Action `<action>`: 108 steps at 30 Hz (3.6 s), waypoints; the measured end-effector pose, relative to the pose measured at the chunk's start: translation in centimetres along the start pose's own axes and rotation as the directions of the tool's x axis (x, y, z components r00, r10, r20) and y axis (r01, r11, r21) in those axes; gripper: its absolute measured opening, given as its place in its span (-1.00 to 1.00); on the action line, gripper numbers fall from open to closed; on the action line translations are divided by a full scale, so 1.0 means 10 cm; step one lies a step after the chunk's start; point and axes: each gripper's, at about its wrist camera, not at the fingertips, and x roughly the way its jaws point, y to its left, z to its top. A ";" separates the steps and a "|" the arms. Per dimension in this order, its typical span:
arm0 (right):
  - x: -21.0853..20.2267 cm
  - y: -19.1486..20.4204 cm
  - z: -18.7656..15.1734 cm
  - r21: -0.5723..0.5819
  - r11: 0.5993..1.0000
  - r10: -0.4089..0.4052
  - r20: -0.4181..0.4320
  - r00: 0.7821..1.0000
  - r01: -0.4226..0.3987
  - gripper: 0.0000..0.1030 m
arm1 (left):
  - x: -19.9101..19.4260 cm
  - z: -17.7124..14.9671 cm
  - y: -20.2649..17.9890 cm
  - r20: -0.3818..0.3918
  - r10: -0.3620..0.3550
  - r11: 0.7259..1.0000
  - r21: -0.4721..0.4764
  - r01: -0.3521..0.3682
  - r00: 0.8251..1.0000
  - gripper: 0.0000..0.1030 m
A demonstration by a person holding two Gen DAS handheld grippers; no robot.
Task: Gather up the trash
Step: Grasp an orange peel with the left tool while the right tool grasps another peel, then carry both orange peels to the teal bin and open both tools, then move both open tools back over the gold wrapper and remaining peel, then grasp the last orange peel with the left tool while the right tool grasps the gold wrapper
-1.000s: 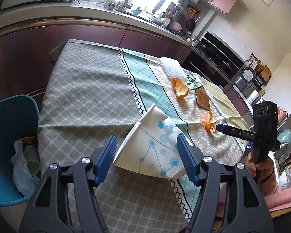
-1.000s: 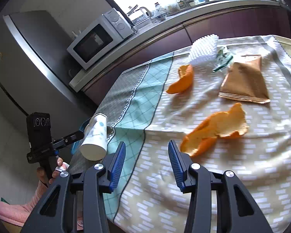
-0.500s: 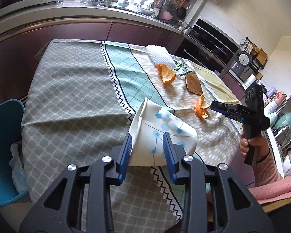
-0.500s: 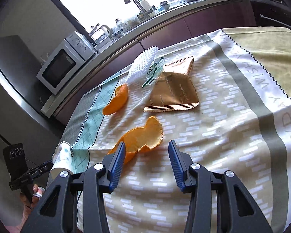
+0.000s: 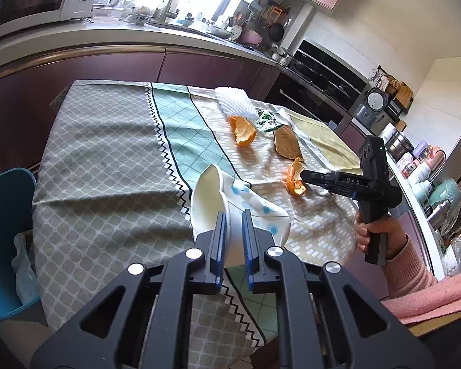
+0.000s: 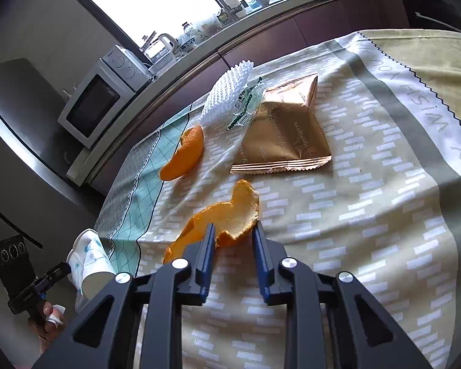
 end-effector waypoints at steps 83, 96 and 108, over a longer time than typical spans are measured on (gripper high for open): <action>0.29 1.52 0.03 -0.309 0.925 0.204 -0.083 0.975 -0.220 -0.16 | -0.26 0.31 0.39 0.132 0.171 0.985 -0.042 -0.167 0.976 -0.09; -0.06 -0.16 0.68 -0.066 0.990 -0.117 0.108 0.987 0.124 0.12 | 1.30 0.90 -0.55 -0.020 0.094 0.990 0.103 -0.091 0.995 -0.07; 0.28 -0.45 0.85 -0.015 0.996 -0.086 0.036 0.996 0.087 -0.22 | 1.99 1.06 -0.71 -0.107 0.163 0.976 0.166 -0.144 0.981 -0.35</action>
